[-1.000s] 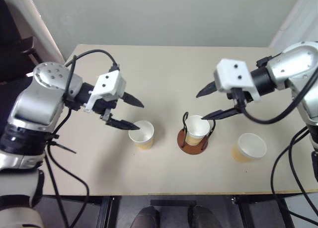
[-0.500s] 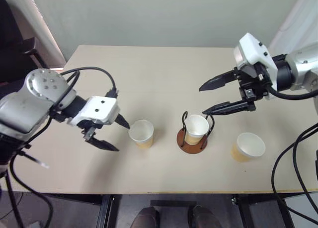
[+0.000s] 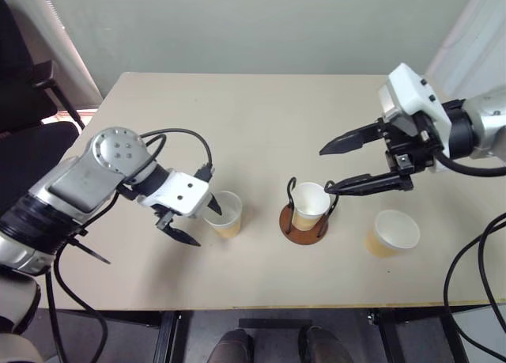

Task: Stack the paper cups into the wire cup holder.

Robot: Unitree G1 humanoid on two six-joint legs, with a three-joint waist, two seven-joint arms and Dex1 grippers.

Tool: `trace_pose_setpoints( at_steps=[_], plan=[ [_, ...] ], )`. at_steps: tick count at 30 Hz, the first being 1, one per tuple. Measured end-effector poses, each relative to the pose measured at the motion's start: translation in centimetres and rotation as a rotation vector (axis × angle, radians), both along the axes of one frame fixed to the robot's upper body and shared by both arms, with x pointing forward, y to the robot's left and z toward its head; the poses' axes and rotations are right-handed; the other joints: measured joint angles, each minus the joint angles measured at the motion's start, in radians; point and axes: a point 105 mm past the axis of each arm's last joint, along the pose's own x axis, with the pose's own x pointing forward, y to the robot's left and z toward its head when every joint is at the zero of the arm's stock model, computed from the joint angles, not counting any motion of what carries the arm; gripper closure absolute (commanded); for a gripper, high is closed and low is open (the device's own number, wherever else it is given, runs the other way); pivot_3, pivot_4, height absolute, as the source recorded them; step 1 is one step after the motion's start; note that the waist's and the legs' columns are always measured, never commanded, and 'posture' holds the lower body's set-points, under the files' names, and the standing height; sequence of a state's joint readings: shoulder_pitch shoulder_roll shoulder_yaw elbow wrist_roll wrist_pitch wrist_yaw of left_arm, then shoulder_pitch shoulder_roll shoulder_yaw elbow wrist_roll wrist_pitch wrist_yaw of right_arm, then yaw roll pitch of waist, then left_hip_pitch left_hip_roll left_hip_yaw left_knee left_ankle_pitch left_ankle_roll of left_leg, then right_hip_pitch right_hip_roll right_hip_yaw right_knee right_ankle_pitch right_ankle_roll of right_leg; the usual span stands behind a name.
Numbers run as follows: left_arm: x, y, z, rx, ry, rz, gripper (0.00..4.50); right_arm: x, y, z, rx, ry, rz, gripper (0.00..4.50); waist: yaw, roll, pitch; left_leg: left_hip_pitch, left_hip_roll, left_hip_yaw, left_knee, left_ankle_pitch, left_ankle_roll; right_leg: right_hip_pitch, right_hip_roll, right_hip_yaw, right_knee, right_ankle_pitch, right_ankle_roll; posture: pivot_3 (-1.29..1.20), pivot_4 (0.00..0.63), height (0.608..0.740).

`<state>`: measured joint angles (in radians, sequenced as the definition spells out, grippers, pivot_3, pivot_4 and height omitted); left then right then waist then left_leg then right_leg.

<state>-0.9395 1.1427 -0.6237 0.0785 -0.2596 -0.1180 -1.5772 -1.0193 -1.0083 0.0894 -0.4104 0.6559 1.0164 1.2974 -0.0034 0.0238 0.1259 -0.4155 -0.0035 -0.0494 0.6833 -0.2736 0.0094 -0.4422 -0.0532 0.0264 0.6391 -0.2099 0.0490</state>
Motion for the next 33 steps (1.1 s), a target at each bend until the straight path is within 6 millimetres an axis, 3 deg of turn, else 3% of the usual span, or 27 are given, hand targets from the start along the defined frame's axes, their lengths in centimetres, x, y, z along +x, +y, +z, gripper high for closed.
trace_pose_setpoints(
  at_steps=[2,11,17,20,29,33],
  plan=[
    [0.3,0.1,-0.3,0.014,-0.020,-0.016,1.33,-0.1,-0.1,-0.1,-0.002,0.006,-0.002,1.19,0.000,0.000,0.000,0.000,0.000,0.000,0.001,0.000,0.000,0.000,0.000,0.000,0.001,0.000,0.000,0.00,0.150,0.740],
    [1.5,-0.4,-1.4,0.023,-0.086,-0.079,4.46,0.0,-0.5,-1.1,0.004,0.031,-0.023,1.19,0.000,0.000,0.000,0.000,0.000,0.001,0.001,0.001,-0.001,-0.002,0.000,0.000,0.004,0.000,0.000,0.00,0.150,0.740],
    [1.5,-0.2,-1.3,0.030,-0.094,-0.080,4.46,-0.2,-0.8,-1.1,0.028,0.024,-0.019,1.19,0.000,-0.001,0.000,0.000,0.000,0.000,0.000,0.001,-0.001,-0.002,0.000,0.000,0.004,0.000,0.000,0.00,0.150,0.740],
    [1.5,-0.4,-0.2,-0.007,-0.068,-0.041,4.46,-0.1,-1.4,-1.6,0.052,0.035,-0.036,1.19,0.002,-0.001,0.000,-0.001,0.000,0.000,0.001,0.001,-0.001,-0.002,0.000,0.000,0.004,0.000,0.000,0.00,0.150,0.740],
    [0.2,-5.4,7.0,-0.237,0.020,-0.059,4.46,-0.6,-2.9,-2.7,0.089,0.086,-0.075,1.19,0.007,-0.001,0.000,-0.002,0.000,0.001,0.001,0.001,-0.001,-0.001,-0.001,0.000,0.003,0.001,0.001,0.00,0.150,0.740],
    [-0.1,-7.1,9.2,-0.289,0.022,-0.104,4.46,-1.2,-3.3,-3.4,0.051,0.085,-0.072,1.19,0.008,-0.001,0.000,-0.002,0.000,0.001,0.001,0.001,-0.001,-0.001,-0.001,0.000,0.003,0.001,0.002,0.00,0.150,0.740]
  ],
)
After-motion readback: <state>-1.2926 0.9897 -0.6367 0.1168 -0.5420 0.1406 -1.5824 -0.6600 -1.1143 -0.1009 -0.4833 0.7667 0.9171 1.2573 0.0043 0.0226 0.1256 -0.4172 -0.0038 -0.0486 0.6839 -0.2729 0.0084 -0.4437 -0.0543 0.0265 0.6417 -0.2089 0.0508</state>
